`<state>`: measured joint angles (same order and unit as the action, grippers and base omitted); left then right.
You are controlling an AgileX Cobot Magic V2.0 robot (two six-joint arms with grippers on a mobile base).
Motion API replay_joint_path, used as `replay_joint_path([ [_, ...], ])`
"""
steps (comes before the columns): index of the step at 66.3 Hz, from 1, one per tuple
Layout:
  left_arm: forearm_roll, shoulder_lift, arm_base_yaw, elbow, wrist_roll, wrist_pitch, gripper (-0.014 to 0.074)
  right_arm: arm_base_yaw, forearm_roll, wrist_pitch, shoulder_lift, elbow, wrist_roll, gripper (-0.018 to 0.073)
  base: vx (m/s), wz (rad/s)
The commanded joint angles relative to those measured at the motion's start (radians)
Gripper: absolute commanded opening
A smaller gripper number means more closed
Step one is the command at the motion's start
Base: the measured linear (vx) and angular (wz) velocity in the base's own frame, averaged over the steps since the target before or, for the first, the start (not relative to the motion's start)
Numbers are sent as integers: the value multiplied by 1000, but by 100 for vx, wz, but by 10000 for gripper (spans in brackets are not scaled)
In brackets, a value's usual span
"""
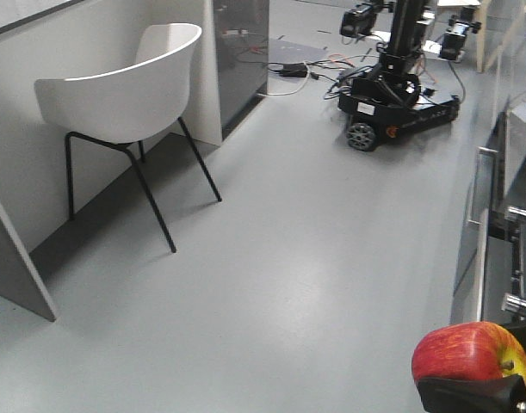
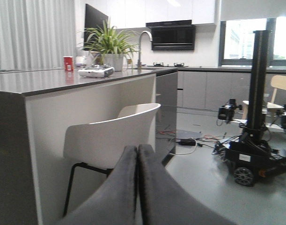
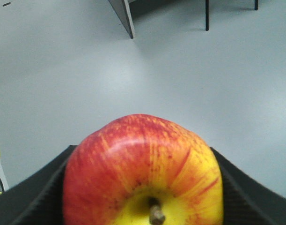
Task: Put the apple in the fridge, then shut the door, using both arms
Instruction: 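Drive the base away from the counter, turning toward the open fridge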
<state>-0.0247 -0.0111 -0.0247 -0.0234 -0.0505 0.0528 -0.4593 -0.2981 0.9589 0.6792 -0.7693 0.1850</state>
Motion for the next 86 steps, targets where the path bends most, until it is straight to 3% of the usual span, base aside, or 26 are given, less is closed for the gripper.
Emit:
replay_joint_path([
  [1,-6,-14,6,-29,-10,74,-6,-3,-19,-44,-1,-26,10,186,4,25],
  [86,-6,-14,6,-29,-10,74,-6,-3,-19,-38,-1,-26,10,186,10,40],
])
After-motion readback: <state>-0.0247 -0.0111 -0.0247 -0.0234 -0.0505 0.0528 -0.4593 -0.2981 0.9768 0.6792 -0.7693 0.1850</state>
